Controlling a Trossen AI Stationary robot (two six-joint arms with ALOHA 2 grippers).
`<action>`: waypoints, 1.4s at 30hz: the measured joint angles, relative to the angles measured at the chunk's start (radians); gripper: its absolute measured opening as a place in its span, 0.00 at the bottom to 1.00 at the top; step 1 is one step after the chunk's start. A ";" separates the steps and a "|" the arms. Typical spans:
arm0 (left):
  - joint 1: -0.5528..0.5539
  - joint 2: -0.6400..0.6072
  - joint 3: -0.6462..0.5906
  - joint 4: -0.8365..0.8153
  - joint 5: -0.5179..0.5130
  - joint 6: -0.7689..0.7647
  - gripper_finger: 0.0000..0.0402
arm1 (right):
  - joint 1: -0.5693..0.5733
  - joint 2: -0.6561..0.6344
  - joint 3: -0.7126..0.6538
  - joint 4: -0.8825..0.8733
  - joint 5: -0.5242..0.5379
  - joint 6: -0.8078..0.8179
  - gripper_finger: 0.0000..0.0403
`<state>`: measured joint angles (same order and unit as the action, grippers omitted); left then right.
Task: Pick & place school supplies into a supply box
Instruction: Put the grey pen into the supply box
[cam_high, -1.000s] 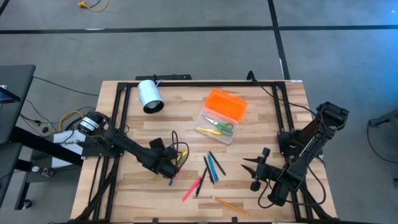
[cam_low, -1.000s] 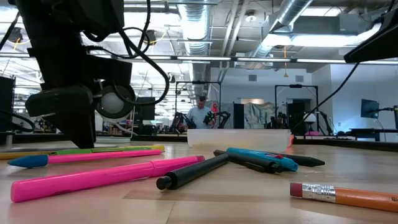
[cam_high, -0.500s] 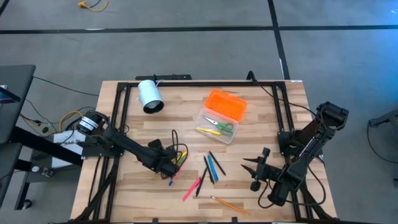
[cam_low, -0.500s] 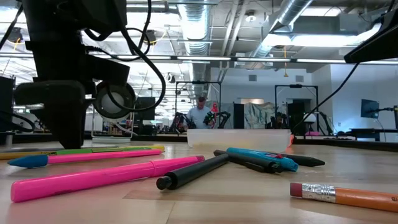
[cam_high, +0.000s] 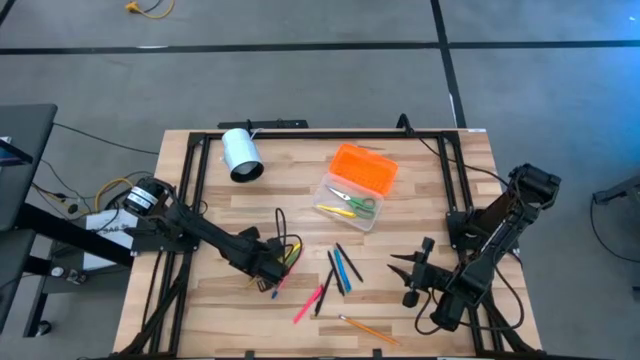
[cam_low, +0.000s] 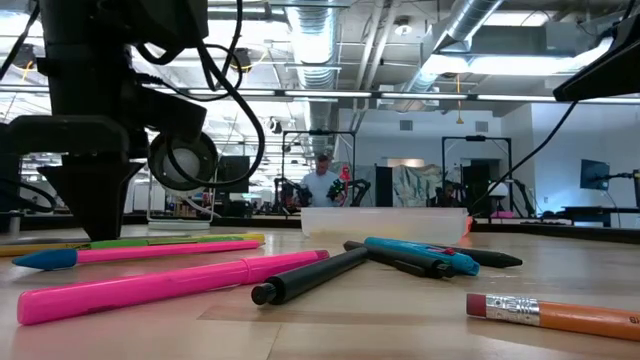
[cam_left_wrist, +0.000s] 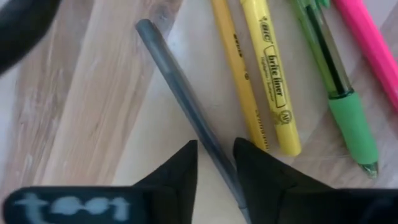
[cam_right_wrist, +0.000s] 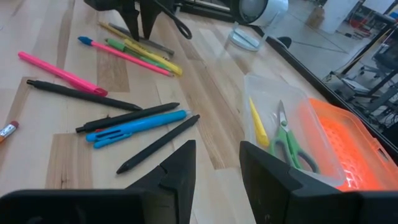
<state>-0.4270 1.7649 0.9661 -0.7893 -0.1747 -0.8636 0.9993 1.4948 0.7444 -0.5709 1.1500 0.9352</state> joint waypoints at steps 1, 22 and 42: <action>0.001 0.000 0.000 0.003 -0.005 0.006 0.21 | 0.000 0.000 0.000 0.000 0.000 0.000 0.29; 0.027 0.004 -0.005 -0.013 -0.142 0.034 0.05 | 0.000 0.000 0.000 0.012 -0.002 0.000 0.29; 0.151 0.008 -0.007 -0.011 -0.271 0.208 0.03 | 0.000 0.000 0.000 0.015 -0.002 0.000 0.29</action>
<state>-0.2759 1.7725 0.9588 -0.7999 -0.4460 -0.6552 0.9993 1.4948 0.7444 -0.5556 1.1477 0.9348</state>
